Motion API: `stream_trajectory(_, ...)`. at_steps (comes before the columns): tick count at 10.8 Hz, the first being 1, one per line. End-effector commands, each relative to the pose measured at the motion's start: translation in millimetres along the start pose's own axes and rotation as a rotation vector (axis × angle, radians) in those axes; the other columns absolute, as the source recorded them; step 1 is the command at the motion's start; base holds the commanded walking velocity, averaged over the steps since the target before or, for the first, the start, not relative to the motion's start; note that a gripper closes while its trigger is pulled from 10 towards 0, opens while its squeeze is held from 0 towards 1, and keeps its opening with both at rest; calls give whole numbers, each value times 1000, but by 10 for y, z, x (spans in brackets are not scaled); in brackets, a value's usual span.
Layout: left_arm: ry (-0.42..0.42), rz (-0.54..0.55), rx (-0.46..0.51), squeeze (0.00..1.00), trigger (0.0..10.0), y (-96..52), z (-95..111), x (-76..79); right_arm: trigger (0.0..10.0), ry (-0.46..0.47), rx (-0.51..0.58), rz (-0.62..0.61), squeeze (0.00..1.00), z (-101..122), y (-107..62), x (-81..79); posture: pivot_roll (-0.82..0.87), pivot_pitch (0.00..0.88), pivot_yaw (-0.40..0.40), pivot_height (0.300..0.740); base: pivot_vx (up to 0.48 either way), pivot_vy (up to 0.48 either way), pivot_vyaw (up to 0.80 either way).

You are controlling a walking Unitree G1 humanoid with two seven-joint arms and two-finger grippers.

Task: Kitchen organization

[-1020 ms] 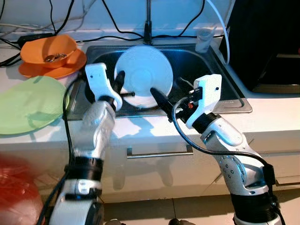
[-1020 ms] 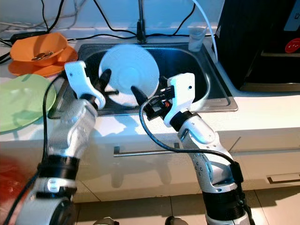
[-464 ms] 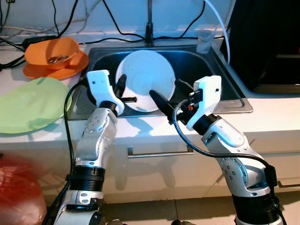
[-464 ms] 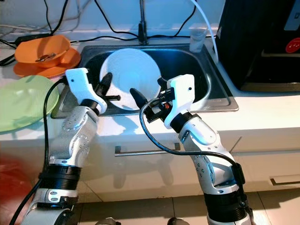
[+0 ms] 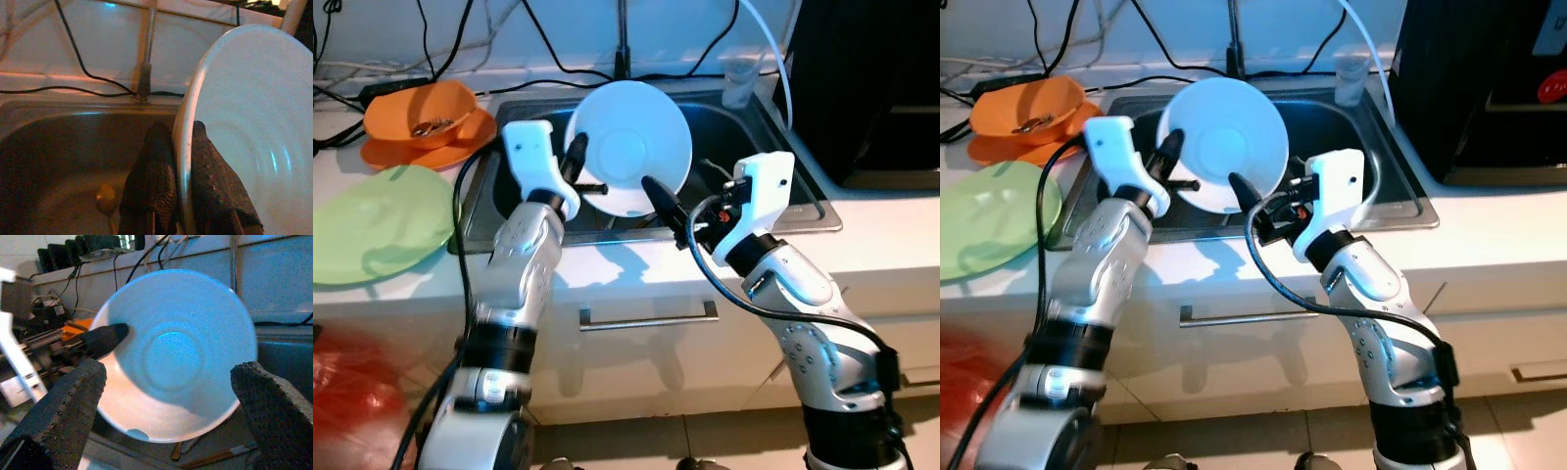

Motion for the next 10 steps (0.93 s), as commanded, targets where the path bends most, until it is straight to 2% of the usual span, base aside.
stream_trajectory(1,19,-17,37,0,0,37,89,11,10000,-7,-3,22,0,51,3,-59,-10,71,95,740,0,0,0)
stream_trajectory(3,30,-31,11,0,0,52,-2,60,10000,-59,-125,-29,0,14,-101,39,-40,94,95,740,0,0,0)
stream_trajectory(5,44,-36,-7,0,0,14,-109,109,10000,-95,-203,-46,0,15,-203,58,-59,108,94,740,0,0,0)
stream_trajectory(7,58,-5,-24,0,0,3,-222,87,10000,-99,-243,-63,0,12,-253,65,-69,115,94,740,0,0,0)
stream_trajectory(10,121,39,-21,0,0,112,-281,65,10000,-88,-307,-8,0,-6,-389,-66,-103,135,98,740,0,0,0)
Point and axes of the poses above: a point about 5 cm out from each wrist's last joint towards the gripper, its own y axis pointing out of the wrist towards the gripper, its own z axis along the axis of the wrist's last joint, x = y × z, the point moved 2 cm from there along y, pointing out of the wrist towards the gripper, and after that the axes turned 8 degrees about y, right-handed, at the moved point
